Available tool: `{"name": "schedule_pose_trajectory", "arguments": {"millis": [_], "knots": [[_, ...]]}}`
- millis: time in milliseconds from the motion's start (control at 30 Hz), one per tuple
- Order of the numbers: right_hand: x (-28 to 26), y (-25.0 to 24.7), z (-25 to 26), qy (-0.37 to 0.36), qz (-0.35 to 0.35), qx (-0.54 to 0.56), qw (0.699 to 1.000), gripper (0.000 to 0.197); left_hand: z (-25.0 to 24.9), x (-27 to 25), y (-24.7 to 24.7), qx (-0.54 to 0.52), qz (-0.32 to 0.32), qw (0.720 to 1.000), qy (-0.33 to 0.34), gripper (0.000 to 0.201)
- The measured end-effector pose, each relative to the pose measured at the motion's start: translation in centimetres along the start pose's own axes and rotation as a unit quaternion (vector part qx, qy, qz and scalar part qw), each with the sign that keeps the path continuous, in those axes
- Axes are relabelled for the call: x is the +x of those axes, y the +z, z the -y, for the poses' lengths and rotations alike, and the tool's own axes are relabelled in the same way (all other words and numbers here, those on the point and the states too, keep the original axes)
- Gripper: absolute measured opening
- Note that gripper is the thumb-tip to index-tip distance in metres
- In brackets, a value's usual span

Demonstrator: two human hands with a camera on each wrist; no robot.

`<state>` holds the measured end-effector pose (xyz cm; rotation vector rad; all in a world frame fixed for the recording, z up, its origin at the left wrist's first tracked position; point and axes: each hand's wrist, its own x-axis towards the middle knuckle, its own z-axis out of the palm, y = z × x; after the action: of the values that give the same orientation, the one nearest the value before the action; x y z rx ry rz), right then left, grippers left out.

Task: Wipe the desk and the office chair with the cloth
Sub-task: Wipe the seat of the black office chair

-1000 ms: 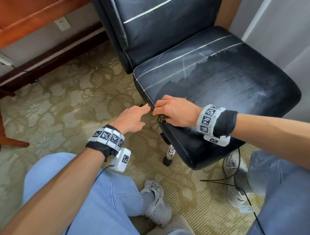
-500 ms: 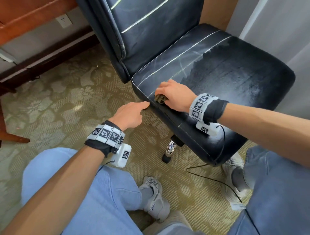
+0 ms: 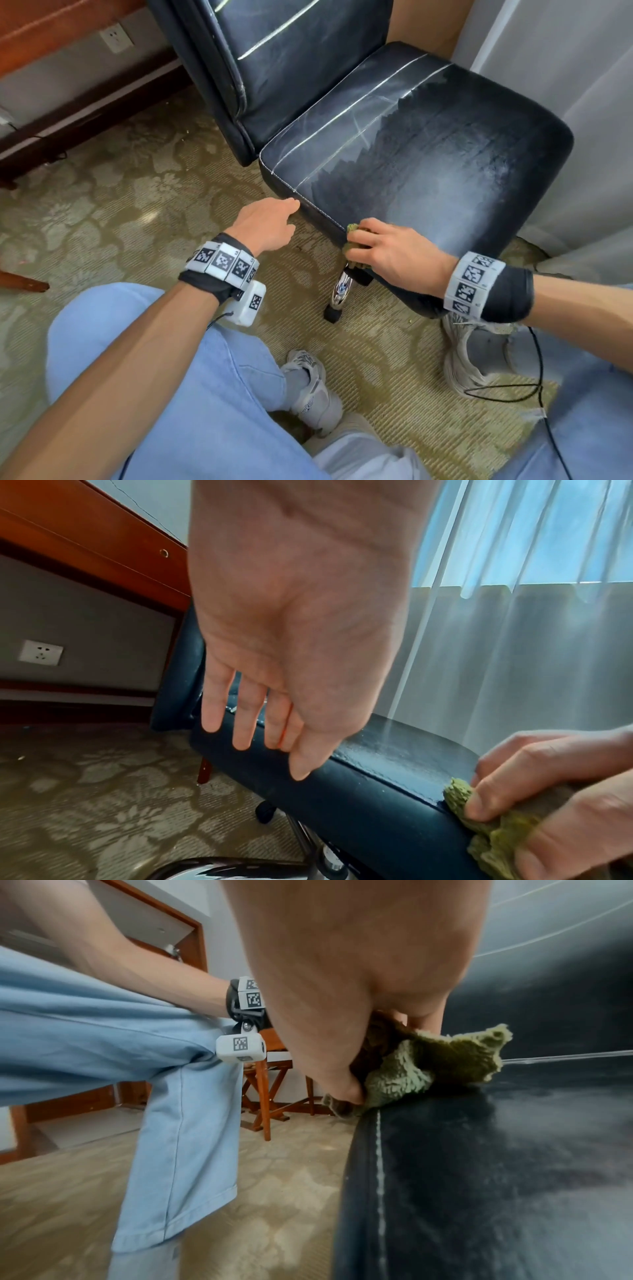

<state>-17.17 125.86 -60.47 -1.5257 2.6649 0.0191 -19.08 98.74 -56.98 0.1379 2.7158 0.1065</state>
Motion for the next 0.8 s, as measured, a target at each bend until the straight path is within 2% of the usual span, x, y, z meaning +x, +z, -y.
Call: {"name": "schedule_pose_trajectory", "arguments": {"millis": [133, 267, 367, 633, 800], "knots": [[-2.3, 0.0, 0.4, 0.031, 0.005, 0.023, 0.999, 0.029, -1.3, -0.7, -0.7, 0.024, 0.010, 1.000, -0.005, 0.057], [-2.2, -0.7, -0.1, 0.047, 0.016, 0.037, 0.998, 0.030, -1.9, -1.2, -0.5, 0.019, 0.024, 1.000, 0.002, 0.056], [-1.2, -1.2, 0.0, 0.047, 0.016, 0.043, 0.998, 0.026, -1.5, -1.0, -0.1, 0.016, 0.037, 0.999, 0.015, 0.054], [4.9, -1.3, -0.3, 0.039, 0.001, 0.049, 0.998, 0.039, -0.9, -0.7, -0.2, 0.017, 0.040, 0.999, 0.030, 0.050], [4.8, -1.1, -0.7, 0.039, -0.004, 0.067, 0.997, 0.040, 0.2, -0.4, -0.7, 0.017, 0.043, 0.998, 0.042, 0.050]]}}
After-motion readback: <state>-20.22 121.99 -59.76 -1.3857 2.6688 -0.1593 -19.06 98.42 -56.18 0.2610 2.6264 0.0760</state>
